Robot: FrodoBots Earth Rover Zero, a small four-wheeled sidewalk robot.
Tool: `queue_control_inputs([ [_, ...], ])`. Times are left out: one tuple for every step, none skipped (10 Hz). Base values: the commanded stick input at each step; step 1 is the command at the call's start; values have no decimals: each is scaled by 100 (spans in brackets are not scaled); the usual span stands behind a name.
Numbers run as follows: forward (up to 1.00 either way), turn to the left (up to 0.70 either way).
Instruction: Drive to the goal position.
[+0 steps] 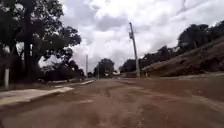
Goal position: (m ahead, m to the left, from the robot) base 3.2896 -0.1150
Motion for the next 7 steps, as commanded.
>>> queue_control_inputs([
  [70,0],
  [70,0],
  [70,0],
  [70,0],
  [70,0],
  [70,0],
  [70,0],
])
